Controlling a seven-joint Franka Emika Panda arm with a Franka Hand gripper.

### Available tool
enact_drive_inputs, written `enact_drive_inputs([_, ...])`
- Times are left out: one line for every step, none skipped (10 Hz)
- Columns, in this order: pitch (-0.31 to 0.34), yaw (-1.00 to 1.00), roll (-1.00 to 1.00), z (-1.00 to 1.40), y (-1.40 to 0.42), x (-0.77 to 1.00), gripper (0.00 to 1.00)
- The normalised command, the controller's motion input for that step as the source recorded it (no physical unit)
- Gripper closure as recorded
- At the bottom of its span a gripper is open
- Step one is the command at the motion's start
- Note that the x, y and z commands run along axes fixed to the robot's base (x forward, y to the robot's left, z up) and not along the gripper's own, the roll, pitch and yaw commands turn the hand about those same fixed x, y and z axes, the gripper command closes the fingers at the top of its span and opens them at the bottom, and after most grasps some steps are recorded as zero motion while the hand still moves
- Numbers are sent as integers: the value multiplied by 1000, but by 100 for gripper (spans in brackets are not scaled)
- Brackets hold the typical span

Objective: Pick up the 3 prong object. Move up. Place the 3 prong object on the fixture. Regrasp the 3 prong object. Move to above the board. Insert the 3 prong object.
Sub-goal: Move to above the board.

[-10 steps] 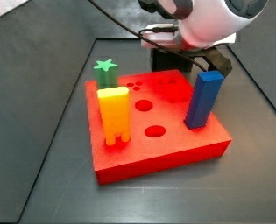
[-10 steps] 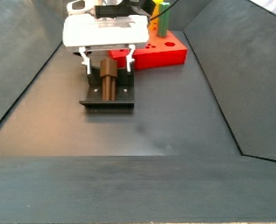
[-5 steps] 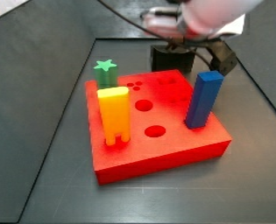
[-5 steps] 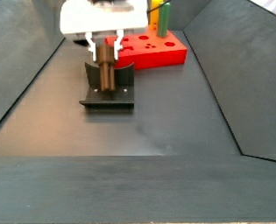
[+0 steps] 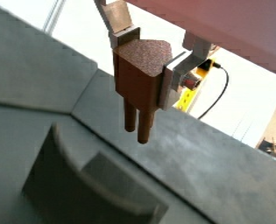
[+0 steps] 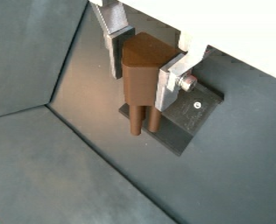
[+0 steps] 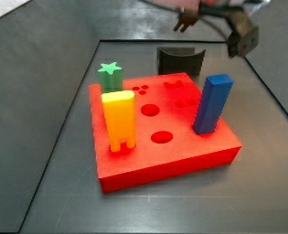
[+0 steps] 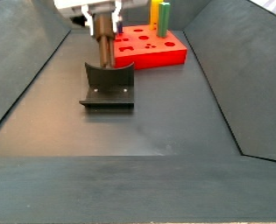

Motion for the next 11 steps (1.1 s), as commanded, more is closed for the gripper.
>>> enact_drive_inputs([180, 260, -23, 1000, -90, 40, 100])
enact_drive_inputs([125, 265, -17, 1000, -88, 44, 100])
enact_drive_inputs([63, 243, -12, 1000, -84, 45, 100])
enact_drive_inputs([22, 218, -17, 1000, -79, 45, 100])
enact_drive_inputs([-6, 183, -19, 1000, -72, 46, 100])
enact_drive_inputs([-24, 145, -18, 1000, -69, 46, 100])
enact_drive_inputs([-29, 98, -19, 816, -50, 33, 100])
enact_drive_inputs([-19, 65, -19, 657, -37, 26, 100])
enact_drive_inputs([-7, 38, -25, 492, -26, 22, 100])
enact_drive_inputs([24, 12, -28, 283, -17, 20, 100])
enact_drive_inputs([-93, -7, -1000, 299, -1000, -617, 100])
